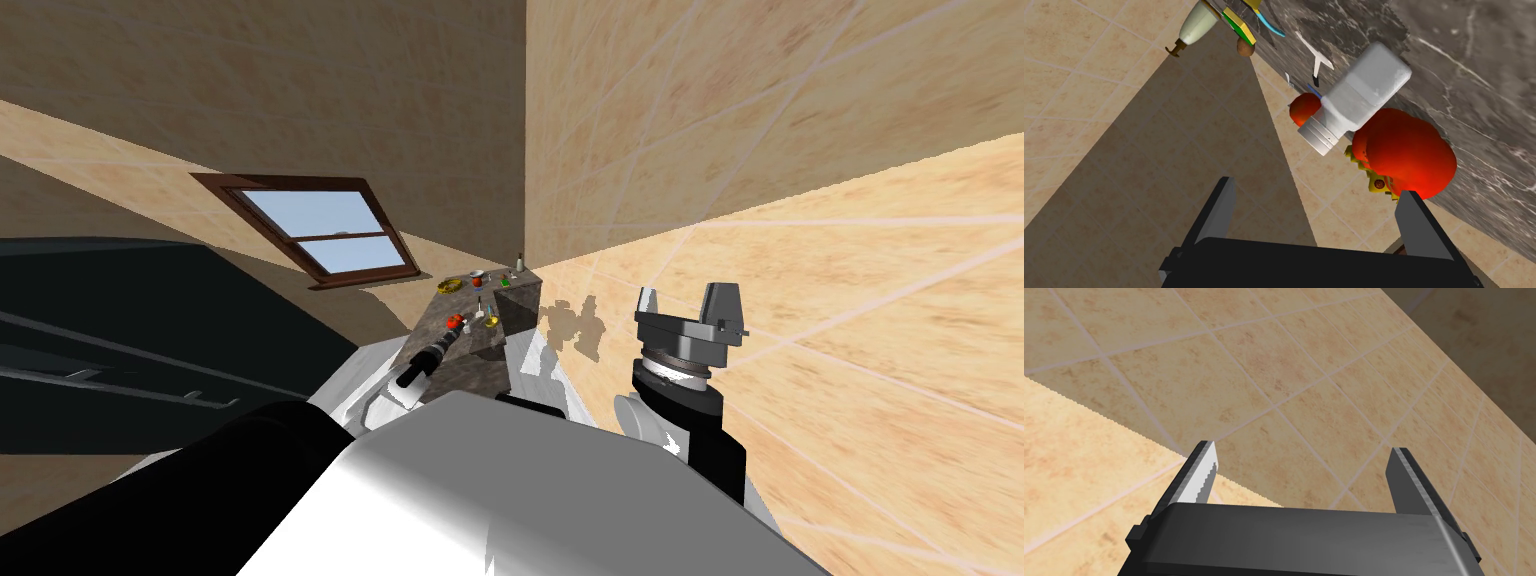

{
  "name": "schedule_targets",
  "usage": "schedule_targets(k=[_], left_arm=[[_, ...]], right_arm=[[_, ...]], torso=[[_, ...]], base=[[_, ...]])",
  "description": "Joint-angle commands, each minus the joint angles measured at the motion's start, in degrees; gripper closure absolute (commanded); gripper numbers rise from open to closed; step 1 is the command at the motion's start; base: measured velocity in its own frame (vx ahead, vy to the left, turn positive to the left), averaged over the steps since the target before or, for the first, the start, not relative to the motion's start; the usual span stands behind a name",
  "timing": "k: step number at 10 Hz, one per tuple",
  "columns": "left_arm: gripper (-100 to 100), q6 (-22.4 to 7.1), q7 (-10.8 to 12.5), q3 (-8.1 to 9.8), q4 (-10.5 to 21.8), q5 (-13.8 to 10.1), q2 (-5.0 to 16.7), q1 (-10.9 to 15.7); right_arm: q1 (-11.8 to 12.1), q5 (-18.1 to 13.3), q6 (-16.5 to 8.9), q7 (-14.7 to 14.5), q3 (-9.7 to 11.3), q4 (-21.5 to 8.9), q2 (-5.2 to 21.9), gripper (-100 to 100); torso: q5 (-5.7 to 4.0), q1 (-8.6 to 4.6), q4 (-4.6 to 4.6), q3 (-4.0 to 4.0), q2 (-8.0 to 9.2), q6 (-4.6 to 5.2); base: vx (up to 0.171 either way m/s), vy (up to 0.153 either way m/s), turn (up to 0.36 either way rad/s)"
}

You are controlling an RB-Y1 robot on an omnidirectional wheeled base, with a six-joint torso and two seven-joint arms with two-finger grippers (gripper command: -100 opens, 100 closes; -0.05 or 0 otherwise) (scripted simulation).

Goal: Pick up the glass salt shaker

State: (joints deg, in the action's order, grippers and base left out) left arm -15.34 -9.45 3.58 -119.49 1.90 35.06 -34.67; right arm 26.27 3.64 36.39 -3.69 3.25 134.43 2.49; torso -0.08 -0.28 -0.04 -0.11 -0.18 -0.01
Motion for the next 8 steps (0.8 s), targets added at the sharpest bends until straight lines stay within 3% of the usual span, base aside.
schedule_targets(k=[1, 4, 8], left_arm=[[-100, -2.9, -0.5, 0.39, 0.8, -0.2, 2.5, -0.4], [-100, -4.9, -0.9, 0.65, 1.5, -0.4, 4.2, -0.6], [-100, -11.3, -2.2, 1.59, 4.4, -0.8, 10.4, -1.6]], right_arm=[[0.0, 0.0, 0.0, 0.0, 0.0, 0.0, 0.0, 0], [0.0, 0.0, 0.0, 0.0, 0.0, 0.0, 0.0, 0], [0.0, 0.0, 0.0, 0.0, 0.0, 0.0, 0.0, 0]], torso=[[0.00, 0.00, 0.00, 0.00, 0.00, 0.00], [0.00, -0.01, 0.01, 0.02, 0.04, -0.01], [-0.01, -0.05, -0.01, -0.03, -0.05, 0.00]], base=[[0.055, -0.094, -0.061], [0.046, -0.071, -0.027], [0.062, -0.088, -0.042]])
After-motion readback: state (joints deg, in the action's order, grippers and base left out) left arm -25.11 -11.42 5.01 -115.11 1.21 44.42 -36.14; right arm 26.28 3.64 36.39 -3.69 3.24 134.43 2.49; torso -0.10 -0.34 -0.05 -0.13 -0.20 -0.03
